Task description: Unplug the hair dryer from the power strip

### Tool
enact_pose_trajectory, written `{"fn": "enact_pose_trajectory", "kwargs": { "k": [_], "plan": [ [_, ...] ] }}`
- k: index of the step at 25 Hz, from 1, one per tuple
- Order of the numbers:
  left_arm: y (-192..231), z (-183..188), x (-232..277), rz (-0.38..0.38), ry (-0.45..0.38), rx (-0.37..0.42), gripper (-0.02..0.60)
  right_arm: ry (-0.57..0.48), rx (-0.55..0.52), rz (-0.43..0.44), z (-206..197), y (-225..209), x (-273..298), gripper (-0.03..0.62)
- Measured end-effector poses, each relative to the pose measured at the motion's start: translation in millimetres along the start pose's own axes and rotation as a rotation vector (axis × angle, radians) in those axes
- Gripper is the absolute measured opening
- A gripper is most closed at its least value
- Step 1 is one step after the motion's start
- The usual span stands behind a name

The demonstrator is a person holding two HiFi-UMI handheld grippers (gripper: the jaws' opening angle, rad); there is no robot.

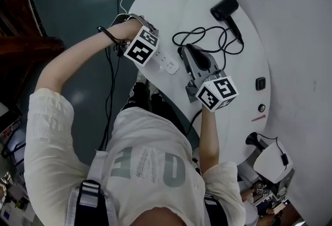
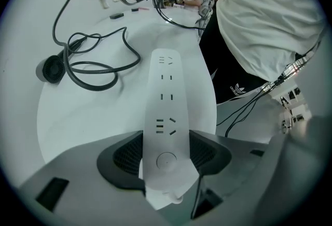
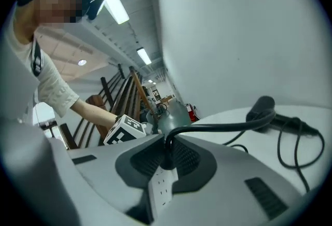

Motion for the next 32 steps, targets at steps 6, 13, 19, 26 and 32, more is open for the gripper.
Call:
{"fn": "enact_pose_trajectory", "kwargs": {
  "k": [6, 13, 19, 26, 32],
  "plan": [
    [0.4, -0.7, -0.4, 0.005, -0.008, -0.005, 0.255, 0.087, 0.358, -0.093, -54.0, -38.8, -34.4, 0.046],
    [-1.6, -2.3, 0.0, 0.006, -0.004, -0.013, 0.256, 0.076, 0.543, -0.14, -93.0, -46.4, -52.3, 0.046],
    [-0.6, -0.5, -0.6, 0.014, 0.007, -0.022, 0.256, 0.197, 0.474, -0.261, -119.4, -48.1, -56.0, 0.046],
    [-1.5, -0.6, -0.1, 0.018, 0.019, -0.023, 0.256, 0.154, 0.516, -0.318, -125.4, -51.3, -71.6, 0.178],
    [-1.7, 2.0, 1.5, 0.021, 0.03, -0.026, 0.259, 0.178, 0.486, -0.308, -126.5, -46.2, -78.4, 0.179]
  ]
}}
Point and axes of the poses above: the fingertips, and each gripper's own axes: x forward along the fingers, y to its left, z out of its top, the point moved 8 cm from there along -x, backward along the fingers, and after that the axes turned 12 degrees about -x, right-handed, at the moved point
